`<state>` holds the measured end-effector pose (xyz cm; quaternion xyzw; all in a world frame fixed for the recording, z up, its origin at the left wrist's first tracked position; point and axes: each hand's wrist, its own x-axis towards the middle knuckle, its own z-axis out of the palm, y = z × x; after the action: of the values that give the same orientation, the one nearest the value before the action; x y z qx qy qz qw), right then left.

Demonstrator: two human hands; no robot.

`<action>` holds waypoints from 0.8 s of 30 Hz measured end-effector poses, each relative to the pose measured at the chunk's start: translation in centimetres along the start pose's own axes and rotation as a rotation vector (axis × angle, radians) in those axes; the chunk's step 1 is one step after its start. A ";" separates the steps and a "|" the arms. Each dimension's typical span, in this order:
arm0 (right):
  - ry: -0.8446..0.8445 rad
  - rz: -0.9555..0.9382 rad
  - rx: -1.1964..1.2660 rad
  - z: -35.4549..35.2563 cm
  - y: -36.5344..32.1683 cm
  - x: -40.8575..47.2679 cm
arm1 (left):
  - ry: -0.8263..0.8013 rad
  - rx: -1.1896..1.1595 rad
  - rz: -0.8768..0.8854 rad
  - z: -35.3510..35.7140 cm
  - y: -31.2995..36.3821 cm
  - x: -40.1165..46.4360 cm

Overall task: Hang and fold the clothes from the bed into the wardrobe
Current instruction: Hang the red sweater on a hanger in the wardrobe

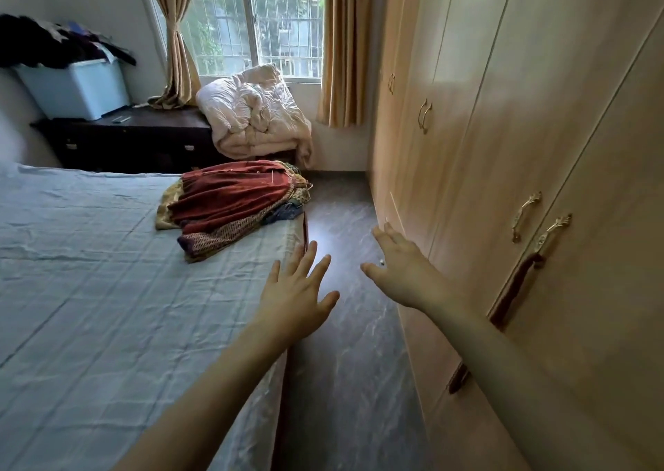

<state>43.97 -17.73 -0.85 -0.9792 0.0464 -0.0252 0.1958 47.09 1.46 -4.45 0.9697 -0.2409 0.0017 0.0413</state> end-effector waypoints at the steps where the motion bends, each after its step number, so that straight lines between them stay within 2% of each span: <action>1: -0.011 -0.005 0.030 -0.1 0.7 1.9 | 0.000 -0.001 -0.007 0.0 -0.1 2.0; 6: -0.009 -0.023 0.058 -1.3 4.2 11.7 | -0.042 0.001 -0.001 0.0 0.4 12.2; 12: 0.013 -0.005 0.074 -2.6 7.3 22.1 | -0.011 -0.021 -0.013 -0.8 -0.1 22.7; 18: -0.031 -0.030 0.007 -1.0 8.6 30.7 | -0.035 -0.035 -0.065 0.0 -2.7 31.1; 24: -0.083 -0.036 -0.054 0.5 9.8 40.1 | -0.042 -0.019 -0.038 1.7 -6.4 40.7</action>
<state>83.13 -30.56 -3.79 -0.9850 0.0215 0.0131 0.1708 86.00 -12.02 -5.74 0.9735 -0.2231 -0.0219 0.0455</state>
